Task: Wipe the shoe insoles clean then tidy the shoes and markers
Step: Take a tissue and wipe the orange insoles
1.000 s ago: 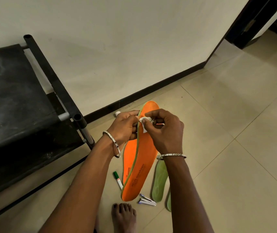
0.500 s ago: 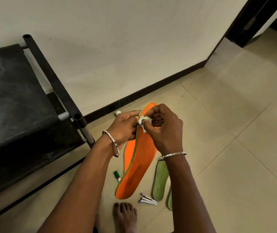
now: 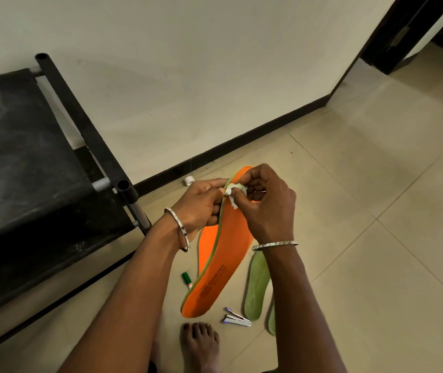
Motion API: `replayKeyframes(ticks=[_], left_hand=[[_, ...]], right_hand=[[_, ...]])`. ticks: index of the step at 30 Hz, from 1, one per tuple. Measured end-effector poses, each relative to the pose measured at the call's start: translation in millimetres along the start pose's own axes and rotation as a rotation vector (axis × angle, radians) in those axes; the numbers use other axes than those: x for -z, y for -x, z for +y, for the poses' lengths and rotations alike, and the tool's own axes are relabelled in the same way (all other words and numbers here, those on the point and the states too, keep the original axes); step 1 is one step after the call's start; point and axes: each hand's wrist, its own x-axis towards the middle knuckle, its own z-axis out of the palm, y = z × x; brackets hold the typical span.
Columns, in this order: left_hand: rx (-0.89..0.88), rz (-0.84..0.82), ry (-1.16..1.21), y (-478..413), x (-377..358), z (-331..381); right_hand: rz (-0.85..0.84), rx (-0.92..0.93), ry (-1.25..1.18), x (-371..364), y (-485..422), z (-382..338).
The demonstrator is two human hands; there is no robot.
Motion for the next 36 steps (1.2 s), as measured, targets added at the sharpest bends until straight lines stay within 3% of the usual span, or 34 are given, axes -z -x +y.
replayKeyframes(ticks=[7, 14, 16, 24, 29, 33, 36], left_hand=[[-0.022, 0.055, -0.024, 3.9, 1.3, 2.5], [0.014, -0.016, -0.017, -0.4, 1.0, -0.4], [0.009, -0.034, -0.019, 1.1, -0.4, 1.3], [-0.028, -0.005, -0.017, 4.4, 2.4, 1.6], [-0.031, -0.025, -0.052, 5.1, 0.8, 4.0], [-0.047, -0.037, -0.078, 4.4, -1.6, 3.5], [-0.070, 0.016, -0.025, 3.5, -3.4, 5.2]], right_hand=[[-0.316, -0.017, -0.116, 13.8, 0.8, 2.1], [0.042, -0.003, -0.042, 4.7, 0.0, -1.0], [0.068, -0.002, -0.039, 4.5, -0.1, -1.1], [-0.296, 0.004, -0.112, 12.6, -0.5, 3.7], [-0.040, 0.018, -0.034, 5.2, -0.3, 1.4], [0.189, -0.081, 0.029, 5.9, -4.6, 6.6], [0.209, -0.147, 0.040, 11.8, -5.2, 11.3]])
